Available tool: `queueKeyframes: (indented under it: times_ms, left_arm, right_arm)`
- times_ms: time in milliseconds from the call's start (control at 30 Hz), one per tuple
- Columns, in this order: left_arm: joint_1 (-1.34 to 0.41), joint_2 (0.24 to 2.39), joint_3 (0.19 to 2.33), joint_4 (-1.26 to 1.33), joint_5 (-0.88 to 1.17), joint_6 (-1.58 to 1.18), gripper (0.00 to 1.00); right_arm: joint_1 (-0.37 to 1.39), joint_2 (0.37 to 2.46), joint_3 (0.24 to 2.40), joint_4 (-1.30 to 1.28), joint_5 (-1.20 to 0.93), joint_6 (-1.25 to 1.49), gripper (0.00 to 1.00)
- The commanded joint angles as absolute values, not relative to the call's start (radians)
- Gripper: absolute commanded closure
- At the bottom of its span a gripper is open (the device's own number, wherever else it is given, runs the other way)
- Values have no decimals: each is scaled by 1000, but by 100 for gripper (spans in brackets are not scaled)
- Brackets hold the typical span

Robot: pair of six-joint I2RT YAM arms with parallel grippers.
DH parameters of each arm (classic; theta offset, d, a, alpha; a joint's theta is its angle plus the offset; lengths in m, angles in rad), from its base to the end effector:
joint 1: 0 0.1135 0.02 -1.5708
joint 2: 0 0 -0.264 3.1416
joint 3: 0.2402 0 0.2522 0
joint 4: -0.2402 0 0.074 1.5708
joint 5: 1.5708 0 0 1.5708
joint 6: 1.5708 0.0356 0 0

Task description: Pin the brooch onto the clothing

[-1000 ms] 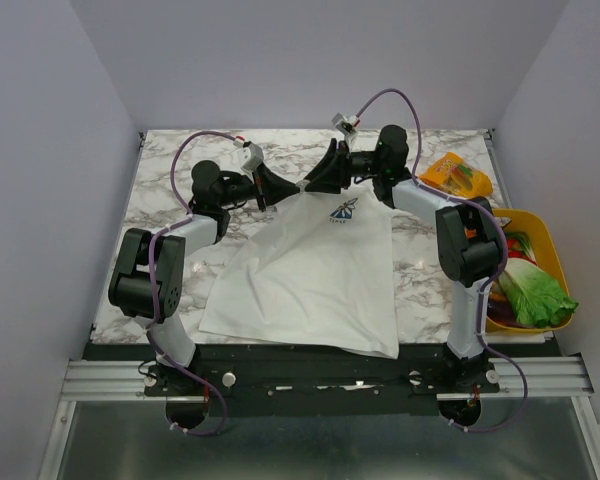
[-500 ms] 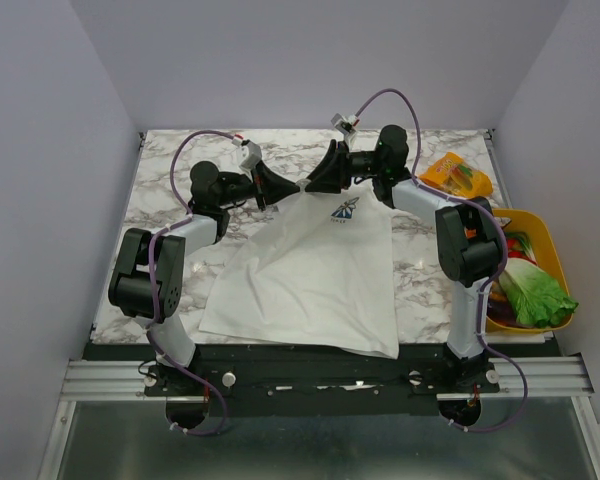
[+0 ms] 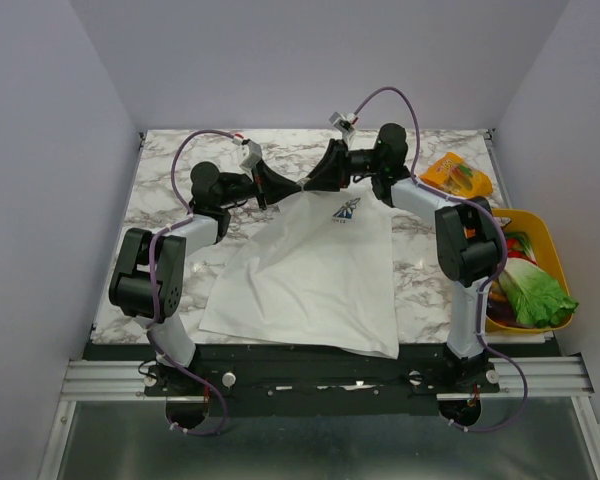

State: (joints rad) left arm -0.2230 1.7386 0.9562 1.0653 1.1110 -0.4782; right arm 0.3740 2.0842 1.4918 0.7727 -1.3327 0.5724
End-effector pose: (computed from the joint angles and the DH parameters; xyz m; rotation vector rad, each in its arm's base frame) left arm 0.3502 -0.1121 0.2687 0.8439 1.3363 -1.2673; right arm 0.4225 0.2030 0.2712 -1.0907 1.4150 1.6202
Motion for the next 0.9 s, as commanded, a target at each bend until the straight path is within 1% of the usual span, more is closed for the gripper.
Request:
queueKeyframes:
  times_ms: [0,67,300,433,533,567,633,733,767,867]
  left_arm:
    - [-245,1733,979,1019,1129,-431,100]
    - [-247,1729,982,1008,1126,-416,100]
    - [-250,1715,977,999,1118,-413,100]
    - [-250,1707,976,1000,1111,-413,100]
    - [-250,1698,974,994,1104,-405,100]
    - [-250,1700,974,993,1103,-405,100]
    - [-250,1698,973,985,1101,-394,100]
    - [-250,1697,973,960,1097,-379,100]
    - [-250,1697,973,953,1095,-370,100]
    - [-250,1690,971,930,1092,-350,100]
  right_arm:
    - [383,2111,1539,756,-1325,563,66]
    - [390,2114,1546,736,-1322,545,68]
    - [397,2105,1569,562,-1304,425,69]
    - [397,2106,1571,537,-1302,407,69]
    - [397,2105,1560,538,-1322,406,64]
    - [397,2102,1556,541,-1330,405,61]
    - [397,2095,1539,549,-1336,397,59]
    - [397,2079,1511,549,-1356,373,49]
    - [397,2072,1502,549,-1367,367,45]
    - [396,2051,1477,552,-1367,348,41]
